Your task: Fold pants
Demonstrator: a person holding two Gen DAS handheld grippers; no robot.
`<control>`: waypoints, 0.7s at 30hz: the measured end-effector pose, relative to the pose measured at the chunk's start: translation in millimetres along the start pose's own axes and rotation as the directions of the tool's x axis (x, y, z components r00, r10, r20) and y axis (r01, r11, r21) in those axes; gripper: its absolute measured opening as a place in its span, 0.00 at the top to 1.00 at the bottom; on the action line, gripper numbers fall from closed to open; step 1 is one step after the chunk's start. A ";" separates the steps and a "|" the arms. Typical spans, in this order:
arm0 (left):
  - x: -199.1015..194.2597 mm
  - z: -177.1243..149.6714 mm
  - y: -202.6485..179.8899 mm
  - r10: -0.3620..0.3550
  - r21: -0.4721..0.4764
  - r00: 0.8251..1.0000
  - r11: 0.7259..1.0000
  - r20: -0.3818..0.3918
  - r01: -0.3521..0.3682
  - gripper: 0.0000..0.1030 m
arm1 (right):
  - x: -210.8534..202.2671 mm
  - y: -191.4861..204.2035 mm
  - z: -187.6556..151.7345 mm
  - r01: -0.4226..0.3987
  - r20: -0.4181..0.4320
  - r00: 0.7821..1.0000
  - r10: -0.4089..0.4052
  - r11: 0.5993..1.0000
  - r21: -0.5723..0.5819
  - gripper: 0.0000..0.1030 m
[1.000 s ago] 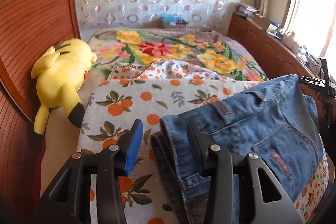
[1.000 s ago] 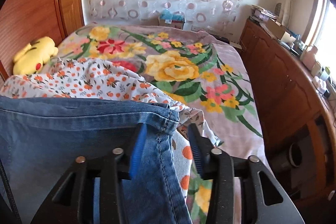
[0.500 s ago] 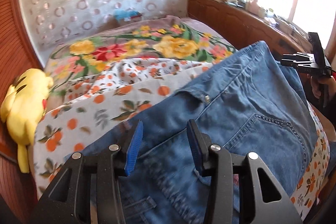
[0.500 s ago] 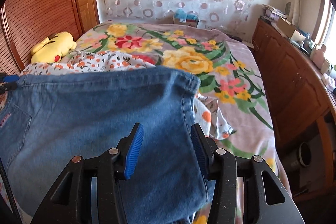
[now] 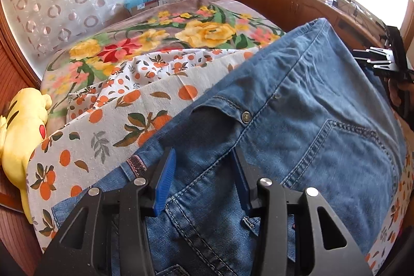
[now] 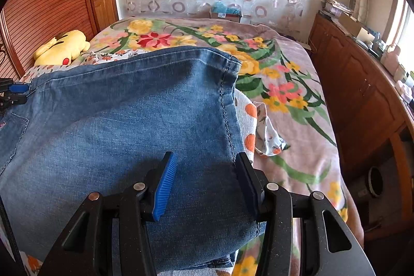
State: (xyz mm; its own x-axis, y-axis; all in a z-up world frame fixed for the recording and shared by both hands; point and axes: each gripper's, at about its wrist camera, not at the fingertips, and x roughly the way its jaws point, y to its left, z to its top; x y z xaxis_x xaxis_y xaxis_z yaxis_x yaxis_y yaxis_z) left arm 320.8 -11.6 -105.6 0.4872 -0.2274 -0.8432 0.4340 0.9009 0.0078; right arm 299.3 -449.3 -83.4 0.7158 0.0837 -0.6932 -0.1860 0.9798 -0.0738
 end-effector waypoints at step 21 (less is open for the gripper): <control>-59.1 11.2 0.9 0.057 -0.081 0.985 0.996 0.164 -0.044 0.91 | -7.5 1.4 -13.5 0.019 0.012 1.000 -0.019 1.000 0.021 0.52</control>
State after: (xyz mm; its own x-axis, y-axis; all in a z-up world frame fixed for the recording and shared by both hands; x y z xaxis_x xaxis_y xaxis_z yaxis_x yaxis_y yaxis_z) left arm 300.8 -1.5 -49.8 0.6284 -0.2335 -0.7420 0.3492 0.9370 0.0008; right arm 284.6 -450.9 -88.0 0.7276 0.0669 -0.6828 -0.1580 0.9848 -0.0719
